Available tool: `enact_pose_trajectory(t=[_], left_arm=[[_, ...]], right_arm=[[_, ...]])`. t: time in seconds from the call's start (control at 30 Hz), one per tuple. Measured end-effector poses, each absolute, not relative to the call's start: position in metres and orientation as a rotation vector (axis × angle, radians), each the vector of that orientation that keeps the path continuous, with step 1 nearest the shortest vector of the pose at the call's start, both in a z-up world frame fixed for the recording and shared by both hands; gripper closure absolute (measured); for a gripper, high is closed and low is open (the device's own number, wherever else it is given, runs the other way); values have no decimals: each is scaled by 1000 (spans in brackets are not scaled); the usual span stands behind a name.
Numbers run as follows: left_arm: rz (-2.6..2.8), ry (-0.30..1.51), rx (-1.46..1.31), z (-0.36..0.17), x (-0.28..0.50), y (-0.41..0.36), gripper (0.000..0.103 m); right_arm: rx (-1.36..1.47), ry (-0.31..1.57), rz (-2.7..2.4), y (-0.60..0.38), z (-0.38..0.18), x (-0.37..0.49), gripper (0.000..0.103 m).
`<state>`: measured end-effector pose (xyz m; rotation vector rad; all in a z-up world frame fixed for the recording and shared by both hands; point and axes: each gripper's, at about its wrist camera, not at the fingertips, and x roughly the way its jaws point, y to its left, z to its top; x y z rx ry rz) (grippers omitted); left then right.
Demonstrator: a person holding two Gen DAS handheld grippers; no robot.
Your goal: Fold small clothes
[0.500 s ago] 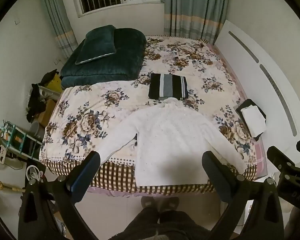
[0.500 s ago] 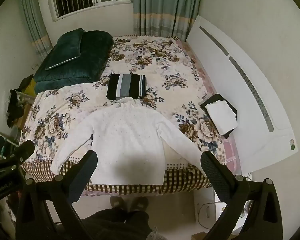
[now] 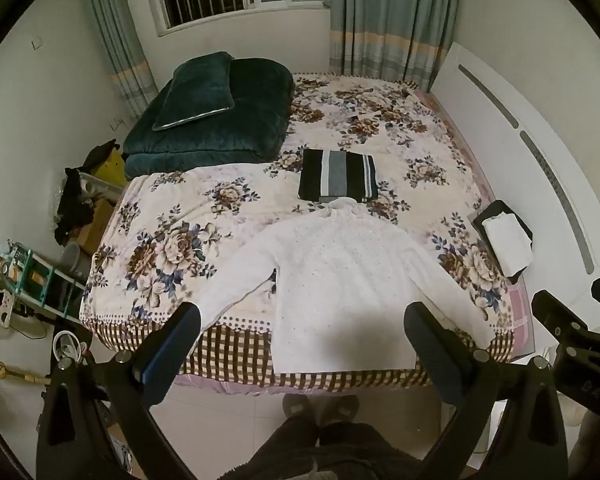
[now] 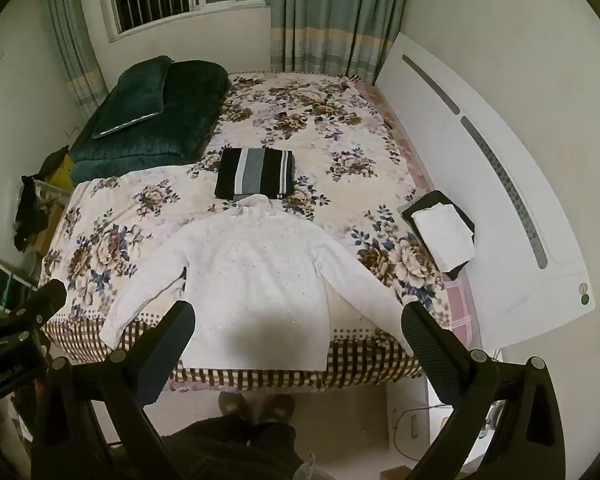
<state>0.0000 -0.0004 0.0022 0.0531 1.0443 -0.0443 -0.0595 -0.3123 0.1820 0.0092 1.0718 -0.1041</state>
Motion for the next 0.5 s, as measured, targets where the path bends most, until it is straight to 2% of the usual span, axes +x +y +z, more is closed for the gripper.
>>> enact_pose_trajectory(t=[0.5], left_arm=[[-48, 1039, 50, 11, 5, 2, 0]], right_arm=[[5, 1070, -105, -312, 187, -61, 0]])
